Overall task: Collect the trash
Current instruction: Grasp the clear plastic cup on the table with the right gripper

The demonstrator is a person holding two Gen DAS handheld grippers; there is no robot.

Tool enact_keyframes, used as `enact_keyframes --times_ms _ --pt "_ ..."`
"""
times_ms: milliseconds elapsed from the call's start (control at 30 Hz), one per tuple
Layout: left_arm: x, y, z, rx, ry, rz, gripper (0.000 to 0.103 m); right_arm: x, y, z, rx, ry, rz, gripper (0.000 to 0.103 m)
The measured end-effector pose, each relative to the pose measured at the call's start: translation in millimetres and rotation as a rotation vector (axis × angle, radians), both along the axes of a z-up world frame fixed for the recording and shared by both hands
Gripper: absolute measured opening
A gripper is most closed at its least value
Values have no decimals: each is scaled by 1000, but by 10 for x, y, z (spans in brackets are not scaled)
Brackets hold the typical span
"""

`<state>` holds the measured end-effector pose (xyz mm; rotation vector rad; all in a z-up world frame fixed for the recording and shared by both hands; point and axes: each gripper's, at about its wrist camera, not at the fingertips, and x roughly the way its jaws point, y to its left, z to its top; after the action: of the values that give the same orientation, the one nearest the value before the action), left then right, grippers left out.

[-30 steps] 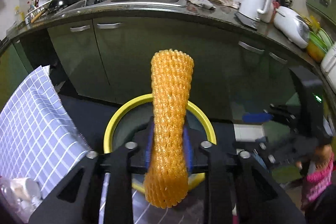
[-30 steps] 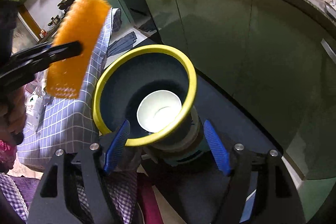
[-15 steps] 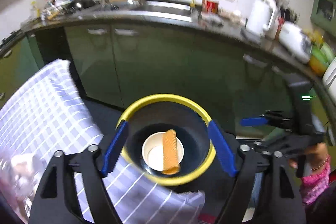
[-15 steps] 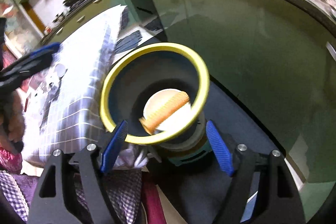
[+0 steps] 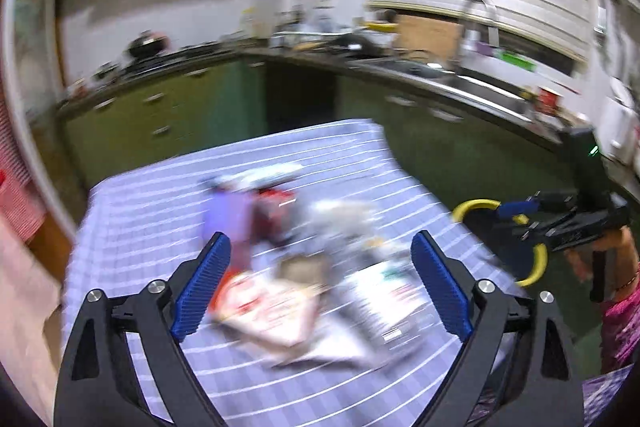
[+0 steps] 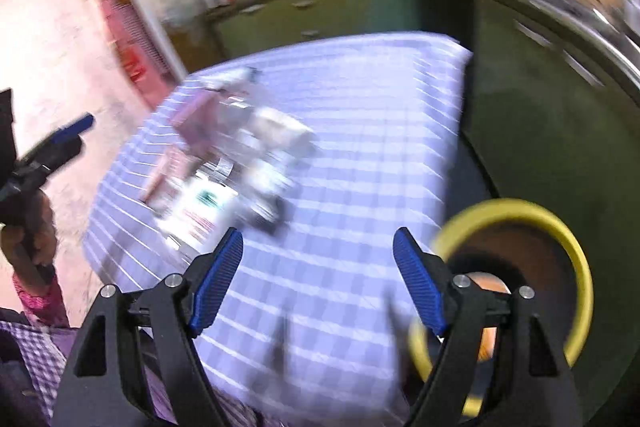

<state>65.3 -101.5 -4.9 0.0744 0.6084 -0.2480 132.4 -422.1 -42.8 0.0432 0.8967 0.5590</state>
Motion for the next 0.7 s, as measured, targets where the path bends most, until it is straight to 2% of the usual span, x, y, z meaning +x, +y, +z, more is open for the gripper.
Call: enact_keyframes --times_ms 67,200,300,400,567,667,700 --pt "-36 230 -69 19 3 47 92 123 297 71 5 -27 34 72" --pt "-89 532 -202 51 11 111 92 340 786 99 46 -14 122 58" --pt "-78 647 -258 39 14 132 92 448 1039 49 64 13 161 48" --pt "-100 702 -287 20 13 135 92 601 1198 -34 68 27 152 43" --pt "-107 724 -325 16 14 135 92 827 1326 -129 89 47 136 42" --pt "-84 732 -339 9 19 144 92 896 1381 -146 98 57 136 35" --pt "-72 733 -345 7 21 145 92 909 1401 -143 100 54 138 29"
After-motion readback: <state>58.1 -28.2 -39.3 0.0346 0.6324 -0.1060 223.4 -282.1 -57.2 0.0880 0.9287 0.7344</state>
